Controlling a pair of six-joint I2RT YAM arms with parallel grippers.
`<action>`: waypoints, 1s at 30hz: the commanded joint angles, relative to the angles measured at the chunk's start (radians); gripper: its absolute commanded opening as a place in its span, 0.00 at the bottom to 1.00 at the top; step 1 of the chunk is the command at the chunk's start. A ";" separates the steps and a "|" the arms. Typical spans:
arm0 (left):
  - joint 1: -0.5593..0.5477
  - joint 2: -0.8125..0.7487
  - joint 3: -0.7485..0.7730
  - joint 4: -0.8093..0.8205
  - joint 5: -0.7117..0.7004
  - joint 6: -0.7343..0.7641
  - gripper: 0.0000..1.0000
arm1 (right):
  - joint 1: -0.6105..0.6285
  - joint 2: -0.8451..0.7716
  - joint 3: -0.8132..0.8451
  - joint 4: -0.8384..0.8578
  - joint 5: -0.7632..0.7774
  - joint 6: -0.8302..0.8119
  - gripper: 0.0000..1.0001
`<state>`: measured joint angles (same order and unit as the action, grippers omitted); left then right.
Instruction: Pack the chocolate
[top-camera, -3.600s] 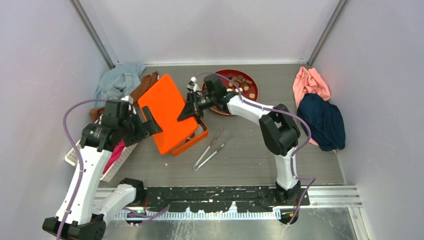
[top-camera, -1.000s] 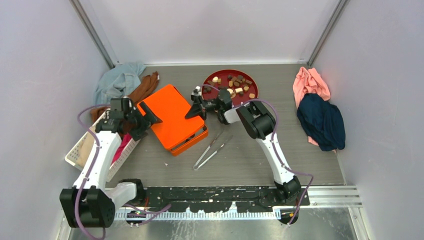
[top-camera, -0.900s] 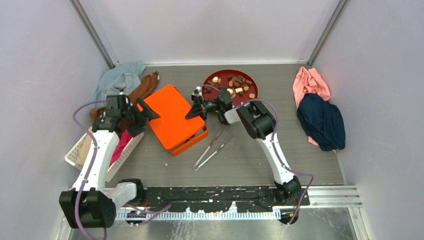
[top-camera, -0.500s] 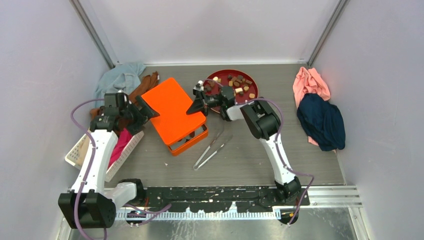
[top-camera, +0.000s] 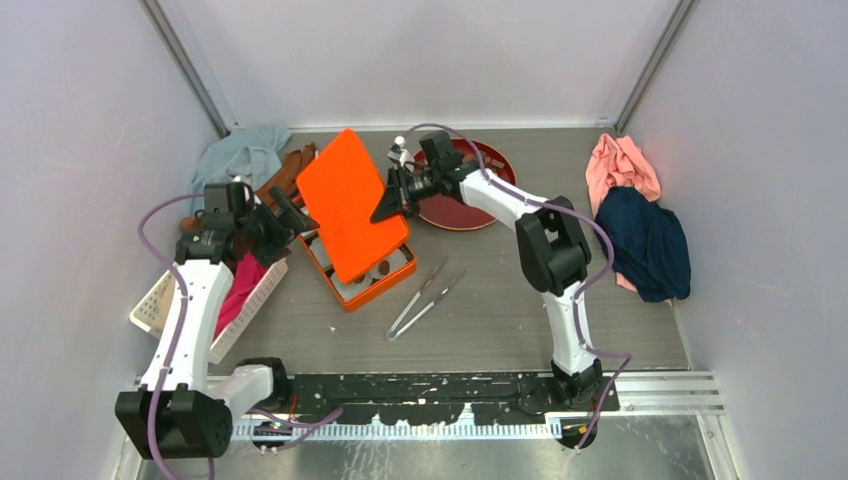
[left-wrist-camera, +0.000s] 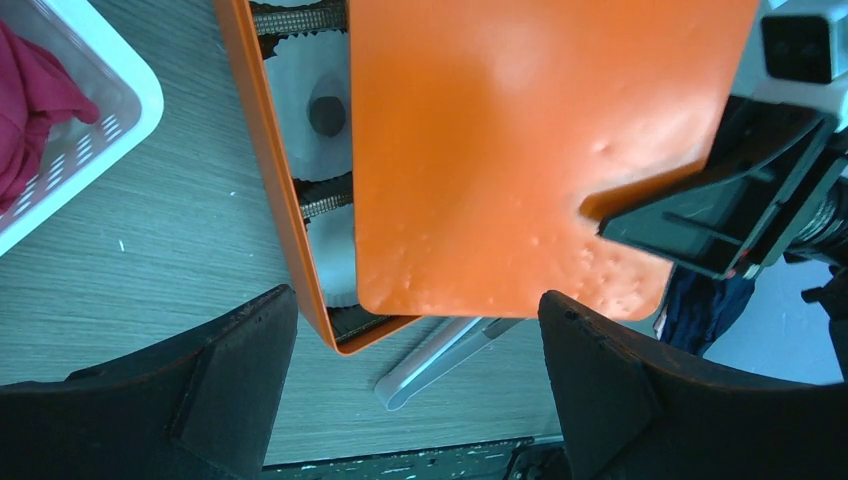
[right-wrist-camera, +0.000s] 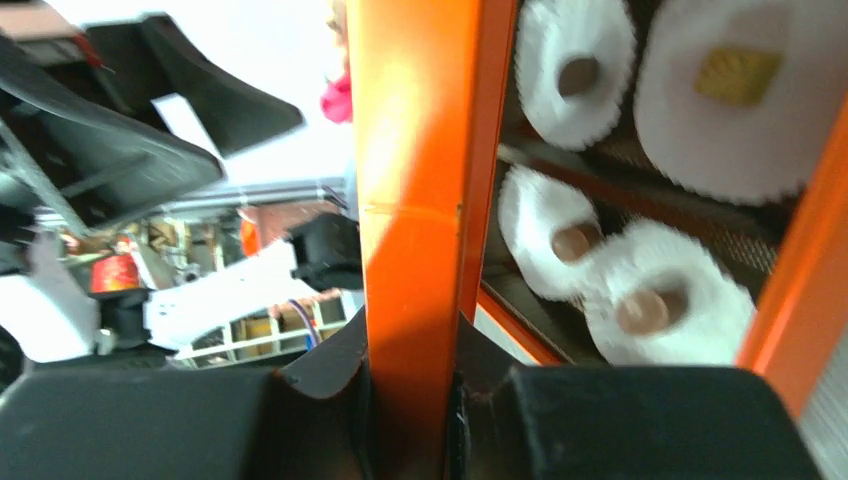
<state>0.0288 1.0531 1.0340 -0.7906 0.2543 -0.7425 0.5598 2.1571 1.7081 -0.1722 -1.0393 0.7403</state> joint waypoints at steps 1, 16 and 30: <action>0.009 -0.021 0.027 0.008 0.025 0.023 0.91 | 0.011 -0.064 -0.001 -0.395 0.032 -0.333 0.01; 0.013 -0.025 -0.006 0.020 0.037 0.029 0.91 | 0.011 -0.166 -0.163 0.156 -0.117 0.076 0.01; 0.026 -0.025 -0.010 0.016 0.039 0.037 0.91 | 0.012 0.005 -0.234 1.565 -0.224 1.226 0.01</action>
<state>0.0441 1.0466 1.0245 -0.7906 0.2737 -0.7246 0.5655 2.0758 1.4357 0.5343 -1.1893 1.3197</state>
